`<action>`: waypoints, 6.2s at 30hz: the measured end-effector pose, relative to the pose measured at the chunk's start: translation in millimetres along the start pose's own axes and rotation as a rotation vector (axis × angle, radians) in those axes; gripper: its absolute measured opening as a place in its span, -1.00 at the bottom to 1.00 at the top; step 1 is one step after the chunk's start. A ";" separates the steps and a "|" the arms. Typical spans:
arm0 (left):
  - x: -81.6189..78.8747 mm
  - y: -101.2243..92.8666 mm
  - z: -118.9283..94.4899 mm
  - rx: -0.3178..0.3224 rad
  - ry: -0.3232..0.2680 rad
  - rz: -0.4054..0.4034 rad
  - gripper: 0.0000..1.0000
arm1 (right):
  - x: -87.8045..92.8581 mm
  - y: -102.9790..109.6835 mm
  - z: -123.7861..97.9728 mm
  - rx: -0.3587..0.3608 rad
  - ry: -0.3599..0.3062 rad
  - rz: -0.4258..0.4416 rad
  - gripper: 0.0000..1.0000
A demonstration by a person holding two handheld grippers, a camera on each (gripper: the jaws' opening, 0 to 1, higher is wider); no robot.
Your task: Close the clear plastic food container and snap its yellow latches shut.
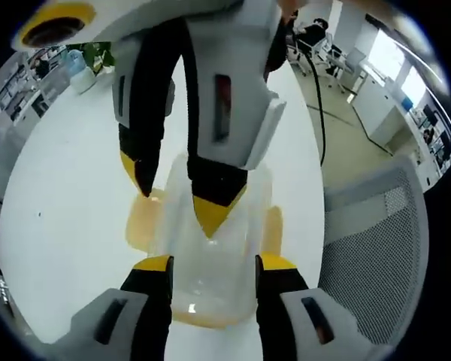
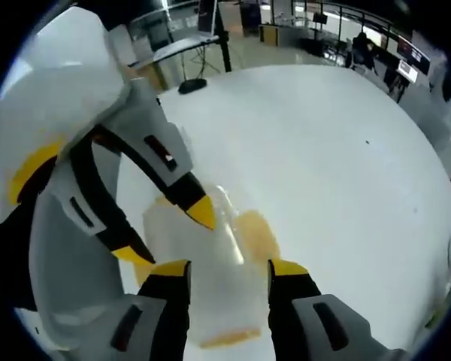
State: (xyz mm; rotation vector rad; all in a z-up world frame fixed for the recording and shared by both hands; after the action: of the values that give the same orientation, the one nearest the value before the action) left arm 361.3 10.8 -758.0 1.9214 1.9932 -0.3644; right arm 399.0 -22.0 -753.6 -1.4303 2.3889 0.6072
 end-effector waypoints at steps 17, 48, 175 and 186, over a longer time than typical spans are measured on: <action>0.7 -13.6 3.8 0.000 0.082 0.105 0.26 | 13.0 -2.0 8.1 -0.018 0.066 -0.008 -0.16; 3.3 -13.3 13.1 -0.135 0.148 0.143 0.24 | 3.6 0.4 24.3 -0.174 0.175 -0.094 -0.06; 28.7 -8.0 15.5 0.012 0.189 0.263 0.98 | 43.9 22.6 6.0 -0.081 0.116 -0.212 0.61; 36.8 -1.0 24.7 0.013 0.206 0.261 0.88 | 50.6 16.1 12.4 -0.035 0.109 -0.229 0.59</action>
State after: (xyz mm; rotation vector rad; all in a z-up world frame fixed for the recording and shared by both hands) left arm 361.2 33.9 -795.9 2.2728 1.8267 -0.1155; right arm 361.7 -47.8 -783.8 -1.7627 2.2571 0.5269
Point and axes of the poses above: the point that each gripper's makers call its tool centre point, and the gripper's own axes: z roughly forward along the fingers, y roughly to its left, x roughly out of its underside, the point moved 2 cm from there along -z, roughly backward along the fingers, and after that the axes turned 7 degrees about z, right-handed, at the moved point
